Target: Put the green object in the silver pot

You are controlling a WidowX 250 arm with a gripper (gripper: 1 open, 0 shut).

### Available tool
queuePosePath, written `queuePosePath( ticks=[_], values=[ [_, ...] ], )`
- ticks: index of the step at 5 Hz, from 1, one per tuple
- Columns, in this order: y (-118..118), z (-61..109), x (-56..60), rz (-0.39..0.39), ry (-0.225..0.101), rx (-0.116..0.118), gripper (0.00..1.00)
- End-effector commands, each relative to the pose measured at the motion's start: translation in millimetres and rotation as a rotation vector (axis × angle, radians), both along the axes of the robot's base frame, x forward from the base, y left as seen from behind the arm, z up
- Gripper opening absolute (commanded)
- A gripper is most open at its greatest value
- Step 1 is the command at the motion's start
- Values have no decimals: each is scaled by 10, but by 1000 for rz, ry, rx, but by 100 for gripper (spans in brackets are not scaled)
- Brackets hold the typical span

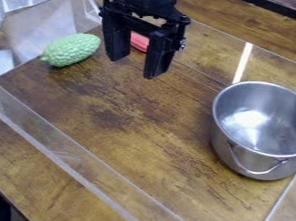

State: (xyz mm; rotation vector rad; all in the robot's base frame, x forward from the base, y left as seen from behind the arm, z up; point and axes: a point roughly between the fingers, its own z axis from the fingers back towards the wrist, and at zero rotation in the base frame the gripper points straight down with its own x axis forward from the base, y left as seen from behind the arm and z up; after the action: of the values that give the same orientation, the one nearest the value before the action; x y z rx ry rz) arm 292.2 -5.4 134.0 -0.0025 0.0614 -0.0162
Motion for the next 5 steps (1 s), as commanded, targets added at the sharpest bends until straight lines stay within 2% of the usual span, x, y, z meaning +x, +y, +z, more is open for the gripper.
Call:
queuePosePath(
  ticks=[1, 2, 3, 5],
  values=[
    [14, -105, -12, -13, 26, 2, 100],
    [235, -116, 0, 6, -2, 15, 100],
    [197, -182, -26, -7, 16, 19, 100],
    [401, -398, -38, 23, 28, 34, 100]
  ],
)
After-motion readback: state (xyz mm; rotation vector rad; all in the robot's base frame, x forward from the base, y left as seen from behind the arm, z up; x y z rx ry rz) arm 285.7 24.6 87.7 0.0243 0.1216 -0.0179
